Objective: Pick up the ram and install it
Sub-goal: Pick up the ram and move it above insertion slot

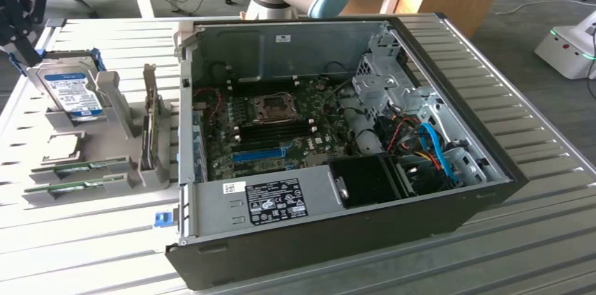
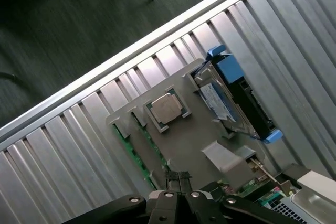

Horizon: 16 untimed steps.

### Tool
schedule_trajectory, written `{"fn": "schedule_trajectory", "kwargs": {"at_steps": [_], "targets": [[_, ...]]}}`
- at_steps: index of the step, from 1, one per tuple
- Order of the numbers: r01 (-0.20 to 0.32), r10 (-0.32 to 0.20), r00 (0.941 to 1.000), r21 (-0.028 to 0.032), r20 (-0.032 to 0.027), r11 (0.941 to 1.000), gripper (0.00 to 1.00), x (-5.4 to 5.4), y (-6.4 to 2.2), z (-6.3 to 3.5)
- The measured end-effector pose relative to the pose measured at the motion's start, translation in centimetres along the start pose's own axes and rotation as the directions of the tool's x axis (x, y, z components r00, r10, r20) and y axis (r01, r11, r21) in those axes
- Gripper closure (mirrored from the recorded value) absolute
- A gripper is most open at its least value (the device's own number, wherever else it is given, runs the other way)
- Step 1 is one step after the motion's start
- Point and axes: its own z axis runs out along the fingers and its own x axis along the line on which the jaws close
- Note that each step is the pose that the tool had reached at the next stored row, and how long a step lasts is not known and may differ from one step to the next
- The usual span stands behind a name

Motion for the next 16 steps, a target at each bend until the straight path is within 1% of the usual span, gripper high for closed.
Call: {"fn": "schedule_trajectory", "kwargs": {"at_steps": [4, 7, 12, 16], "targets": [[0.048, -0.048, 0.9989, -0.0003, -0.0021, 0.9989, 0.89, 0.00, 0.00, 0.00], [0.084, -0.084, 0.9965, -0.0006, -0.0036, 0.9965, 0.89, 0.00, 0.00, 0.00], [0.142, -0.142, 0.9899, -0.0012, -0.0061, 0.9899, 0.89, 0.00, 0.00, 0.00], [0.188, -0.188, 0.9821, -0.0018, -0.0081, 0.9821, 0.89, 0.00, 0.00, 0.00]]}}
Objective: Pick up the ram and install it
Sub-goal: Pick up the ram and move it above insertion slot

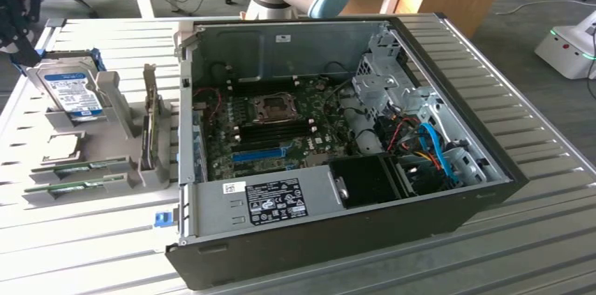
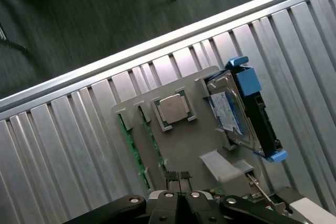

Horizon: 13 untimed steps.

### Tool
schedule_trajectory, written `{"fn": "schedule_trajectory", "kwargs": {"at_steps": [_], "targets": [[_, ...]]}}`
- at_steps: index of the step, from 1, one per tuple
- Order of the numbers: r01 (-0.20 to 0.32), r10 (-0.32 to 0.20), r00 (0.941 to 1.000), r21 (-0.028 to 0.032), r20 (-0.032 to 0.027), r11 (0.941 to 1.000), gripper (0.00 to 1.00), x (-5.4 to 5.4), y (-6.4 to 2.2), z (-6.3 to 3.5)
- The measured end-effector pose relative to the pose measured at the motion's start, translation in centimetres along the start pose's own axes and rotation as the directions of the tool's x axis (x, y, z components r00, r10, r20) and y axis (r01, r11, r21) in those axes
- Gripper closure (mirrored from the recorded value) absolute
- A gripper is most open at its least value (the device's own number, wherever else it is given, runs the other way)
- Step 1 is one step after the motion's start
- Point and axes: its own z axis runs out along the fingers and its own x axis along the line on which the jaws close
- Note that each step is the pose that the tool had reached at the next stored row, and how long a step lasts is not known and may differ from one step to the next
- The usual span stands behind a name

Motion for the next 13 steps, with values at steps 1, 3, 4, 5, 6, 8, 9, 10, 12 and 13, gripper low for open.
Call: {"fn": "schedule_trajectory", "kwargs": {"at_steps": [1, 3, 4, 5, 6, 8, 9, 10, 12, 13], "targets": [[0.012, -0.012, 0.9999, -0.0001, -0.0005, 0.9999, 0.89, 0.00, 0.00, 0.00], [0.034, -0.034, 0.9994, -0.0002, -0.0015, 0.9994, 0.89, 0.00, 0.00, 0.00], [0.047, -0.047, 0.9989, -0.0003, -0.0021, 0.9989, 0.89, 0.00, 0.00, 0.00], [0.059, -0.059, 0.9983, -0.0004, -0.0026, 0.9983, 0.89, 0.00, 0.00, 0.00], [0.070, -0.070, 0.9975, -0.0005, -0.0031, 0.9975, 0.89, 0.00, 0.00, 0.00], [0.093, -0.093, 0.9956, -0.0007, -0.0041, 0.9956, 0.89, 0.00, 0.00, 0.00], [0.105, -0.105, 0.9945, -0.0009, -0.0046, 0.9945, 0.89, 0.00, 0.00, 0.00], [0.117, -0.117, 0.9931, -0.0010, -0.0052, 0.9931, 0.89, 0.00, 0.00, 0.00], [0.141, -0.141, 0.9900, -0.0012, -0.0061, 0.9901, 0.89, 0.00, 0.00, 0.00], [0.152, -0.152, 0.9883, -0.0014, -0.0067, 0.9884, 0.89, 0.00, 0.00, 0.00]]}}
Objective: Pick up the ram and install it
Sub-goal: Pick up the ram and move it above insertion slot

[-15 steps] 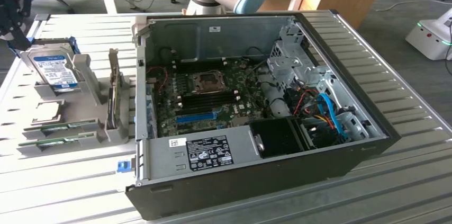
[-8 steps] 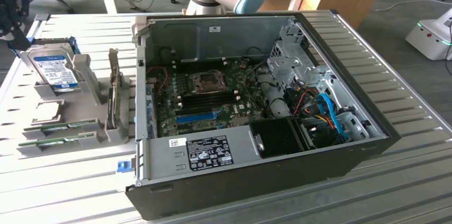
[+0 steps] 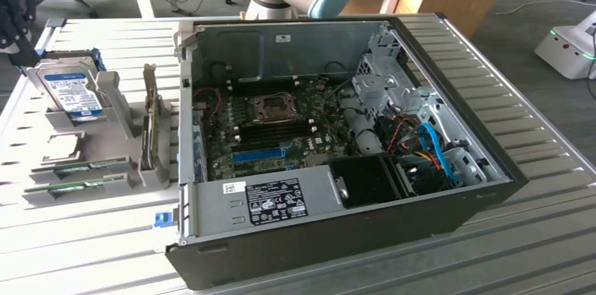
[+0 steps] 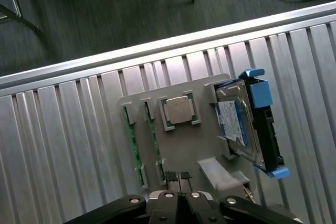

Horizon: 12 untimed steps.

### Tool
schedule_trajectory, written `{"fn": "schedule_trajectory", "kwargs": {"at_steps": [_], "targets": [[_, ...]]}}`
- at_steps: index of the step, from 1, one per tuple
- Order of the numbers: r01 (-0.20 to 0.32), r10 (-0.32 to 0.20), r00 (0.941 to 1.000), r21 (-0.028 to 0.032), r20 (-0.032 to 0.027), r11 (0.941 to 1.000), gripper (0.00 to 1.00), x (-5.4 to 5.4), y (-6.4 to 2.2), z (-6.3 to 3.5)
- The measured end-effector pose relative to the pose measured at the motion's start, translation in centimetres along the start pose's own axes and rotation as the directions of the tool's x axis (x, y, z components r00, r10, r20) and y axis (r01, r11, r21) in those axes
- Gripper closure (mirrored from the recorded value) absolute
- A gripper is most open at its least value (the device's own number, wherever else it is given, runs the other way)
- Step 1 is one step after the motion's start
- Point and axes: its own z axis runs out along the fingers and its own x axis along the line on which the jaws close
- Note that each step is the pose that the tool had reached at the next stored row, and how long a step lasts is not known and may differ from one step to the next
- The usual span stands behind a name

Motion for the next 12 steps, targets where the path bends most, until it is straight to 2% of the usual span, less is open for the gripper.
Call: {"fn": "schedule_trajectory", "kwargs": {"at_steps": [6, 12], "targets": [[0.068, -0.068, 0.9977, -0.0004, -0.0033, 0.9977, 0.89, 0.00, 0.00, 0.00], [0.136, -0.136, 0.9907, -0.0010, -0.0072, 0.9908, 0.89, 0.00, 0.00, 0.00]]}}
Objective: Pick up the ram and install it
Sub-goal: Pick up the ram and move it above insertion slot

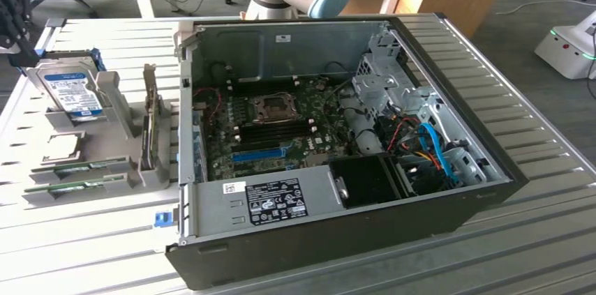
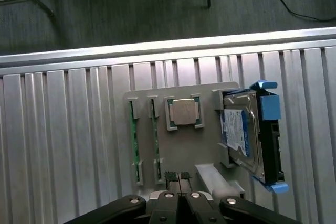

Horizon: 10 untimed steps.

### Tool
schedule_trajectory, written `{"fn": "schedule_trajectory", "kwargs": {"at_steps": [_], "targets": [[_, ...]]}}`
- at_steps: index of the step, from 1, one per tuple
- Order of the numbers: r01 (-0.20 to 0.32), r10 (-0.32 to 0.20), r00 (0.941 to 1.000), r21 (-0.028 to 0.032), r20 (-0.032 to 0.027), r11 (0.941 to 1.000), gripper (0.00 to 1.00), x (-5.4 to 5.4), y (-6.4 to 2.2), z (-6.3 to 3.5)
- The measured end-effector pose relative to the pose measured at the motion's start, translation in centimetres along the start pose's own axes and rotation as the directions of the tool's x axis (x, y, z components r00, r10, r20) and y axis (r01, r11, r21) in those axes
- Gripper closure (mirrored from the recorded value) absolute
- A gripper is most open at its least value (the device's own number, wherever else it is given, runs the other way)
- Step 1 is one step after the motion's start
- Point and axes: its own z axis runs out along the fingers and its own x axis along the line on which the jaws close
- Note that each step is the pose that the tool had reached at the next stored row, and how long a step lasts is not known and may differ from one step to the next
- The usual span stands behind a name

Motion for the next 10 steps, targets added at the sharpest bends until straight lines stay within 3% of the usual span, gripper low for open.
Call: {"fn": "schedule_trajectory", "kwargs": {"at_steps": [6, 10], "targets": [[0.066, -0.066, 0.9978, -0.0002, -0.0051, 0.9978, 0.89, 0.00, 0.00, 0.01], [0.070, -0.070, 0.9975, -0.0002, -0.0059, 0.9976, 0.89, 0.00, 0.00, 0.00]]}}
